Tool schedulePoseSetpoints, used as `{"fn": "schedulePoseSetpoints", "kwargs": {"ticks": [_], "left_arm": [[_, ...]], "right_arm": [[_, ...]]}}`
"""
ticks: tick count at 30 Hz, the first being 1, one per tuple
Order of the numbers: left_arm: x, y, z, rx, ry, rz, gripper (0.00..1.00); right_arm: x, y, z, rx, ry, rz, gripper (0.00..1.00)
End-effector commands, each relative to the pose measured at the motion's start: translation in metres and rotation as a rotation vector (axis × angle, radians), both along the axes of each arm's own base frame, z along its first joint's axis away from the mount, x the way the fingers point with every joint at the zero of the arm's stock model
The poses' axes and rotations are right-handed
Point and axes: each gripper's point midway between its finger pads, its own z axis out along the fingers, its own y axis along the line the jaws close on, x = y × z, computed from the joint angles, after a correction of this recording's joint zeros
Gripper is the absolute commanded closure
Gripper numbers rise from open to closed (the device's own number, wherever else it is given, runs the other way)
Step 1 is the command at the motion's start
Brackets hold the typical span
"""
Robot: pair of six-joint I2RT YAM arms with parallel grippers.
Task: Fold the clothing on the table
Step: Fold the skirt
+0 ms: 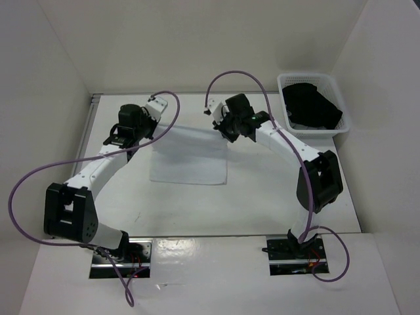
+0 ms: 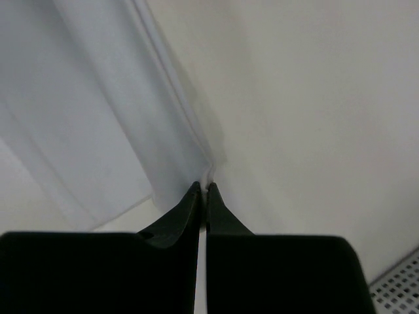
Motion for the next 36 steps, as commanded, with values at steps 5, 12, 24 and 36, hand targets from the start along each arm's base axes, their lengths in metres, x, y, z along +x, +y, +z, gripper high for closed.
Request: {"fn": "schedulePoseSetpoints", "kwargs": {"ticks": [5, 12, 24, 36], "left_arm": [[-0.054, -0.006, -0.014, 0.065, 0.063, -0.211, 0.92], [-0.108, -0.007, -0.034, 0.12, 0.175, -0.35, 0.48], [-0.122, 0.029, -0.018, 0.09, 0.153, -0.159, 0.12], [-0.138, 0.064, 0.034, -0.174, 0.237, 0.247, 0.0]], "right_arm": [[-0.069, 0.003, -0.022, -0.05, 0.266, 0.277, 1.0], [-0.133, 0.004, -0.05, -0.101, 0.563, 0.485, 0.22], [-0.14, 0.025, -0.044, -0.035, 0.545, 0.535, 0.01], [-0.054, 0.021, -0.068, 0.007, 0.28, -0.022, 0.01]]}}
